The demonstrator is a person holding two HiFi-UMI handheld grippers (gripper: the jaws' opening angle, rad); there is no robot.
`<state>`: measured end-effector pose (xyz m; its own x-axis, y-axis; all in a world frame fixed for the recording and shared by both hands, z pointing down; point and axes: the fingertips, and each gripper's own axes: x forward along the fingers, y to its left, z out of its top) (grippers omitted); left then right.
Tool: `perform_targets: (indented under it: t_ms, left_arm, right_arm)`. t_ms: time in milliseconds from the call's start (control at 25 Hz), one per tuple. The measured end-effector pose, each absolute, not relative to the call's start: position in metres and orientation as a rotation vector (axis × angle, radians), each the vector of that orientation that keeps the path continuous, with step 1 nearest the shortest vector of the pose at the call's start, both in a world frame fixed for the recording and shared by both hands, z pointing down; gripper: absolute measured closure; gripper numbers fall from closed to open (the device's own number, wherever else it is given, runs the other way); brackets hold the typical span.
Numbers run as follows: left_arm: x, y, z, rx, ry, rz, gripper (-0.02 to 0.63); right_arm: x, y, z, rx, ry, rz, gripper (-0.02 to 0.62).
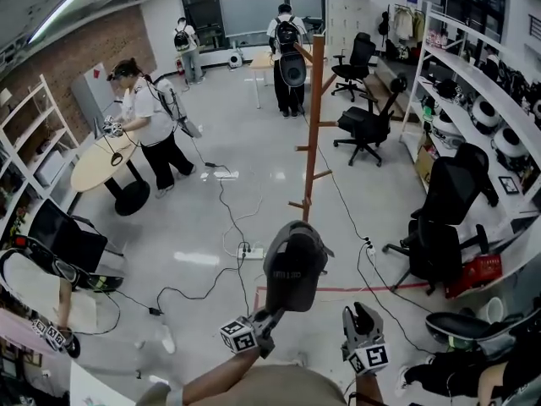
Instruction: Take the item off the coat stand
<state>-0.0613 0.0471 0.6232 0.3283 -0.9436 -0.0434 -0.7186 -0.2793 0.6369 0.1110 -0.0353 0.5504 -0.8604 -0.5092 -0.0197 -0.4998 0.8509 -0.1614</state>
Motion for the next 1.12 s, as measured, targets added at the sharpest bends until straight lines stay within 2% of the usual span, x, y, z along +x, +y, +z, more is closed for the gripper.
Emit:
perform_targets:
  t_ms: [320, 600, 1120]
  left_arm:
    - [-0.081, 0.046, 0.622, 2.151, -1.471, -0.524, 0.572]
    - [-0.115, 0.062, 0.609, 2.253, -1.496, -0.375, 0.572]
    - [-0.171, 0.088, 0.615, 2.243, -1.419, -0.500, 0.572]
  right_arm:
    - [0.087, -0.041, 0.548, -0.833, 2.957, -0.218, 0.499]
    - [0.038, -0.032, 0.535, -0.834, 2.942, -0.272, 0.499]
    - [-0.031, 0.001, 0.538, -0.899, 2.976, -0.318, 0.499]
